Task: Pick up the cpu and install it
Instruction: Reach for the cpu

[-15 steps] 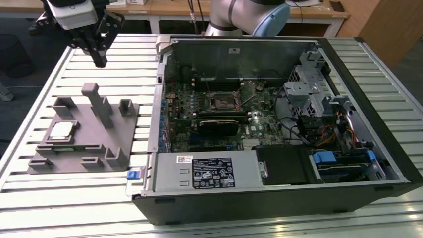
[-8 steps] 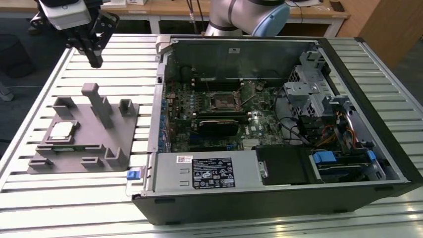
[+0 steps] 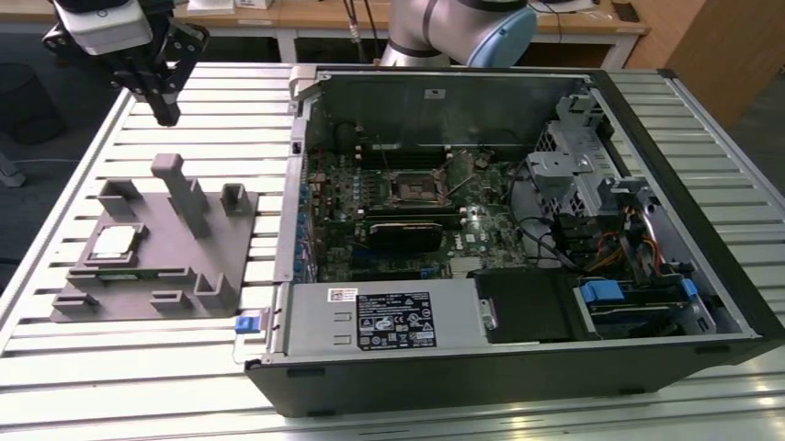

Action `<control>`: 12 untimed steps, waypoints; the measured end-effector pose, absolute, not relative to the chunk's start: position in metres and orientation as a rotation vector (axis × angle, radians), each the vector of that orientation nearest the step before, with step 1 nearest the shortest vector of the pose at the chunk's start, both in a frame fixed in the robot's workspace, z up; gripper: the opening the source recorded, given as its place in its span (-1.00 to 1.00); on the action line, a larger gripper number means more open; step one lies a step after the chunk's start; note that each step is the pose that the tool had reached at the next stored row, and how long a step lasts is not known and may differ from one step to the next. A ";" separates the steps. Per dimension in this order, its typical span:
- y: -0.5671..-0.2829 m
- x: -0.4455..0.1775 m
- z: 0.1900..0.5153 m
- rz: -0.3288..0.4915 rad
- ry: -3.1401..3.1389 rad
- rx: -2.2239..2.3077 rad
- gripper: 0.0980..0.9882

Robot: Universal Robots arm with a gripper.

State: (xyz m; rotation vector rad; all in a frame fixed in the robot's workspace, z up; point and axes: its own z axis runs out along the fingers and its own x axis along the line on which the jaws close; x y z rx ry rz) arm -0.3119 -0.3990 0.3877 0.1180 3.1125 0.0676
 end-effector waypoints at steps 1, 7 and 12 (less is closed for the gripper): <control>-0.399 -0.313 0.388 0.068 3.112 0.118 -0.98; -0.399 -0.322 0.387 0.068 3.113 0.118 -0.98; -0.399 -0.330 0.387 0.068 3.112 0.118 -0.98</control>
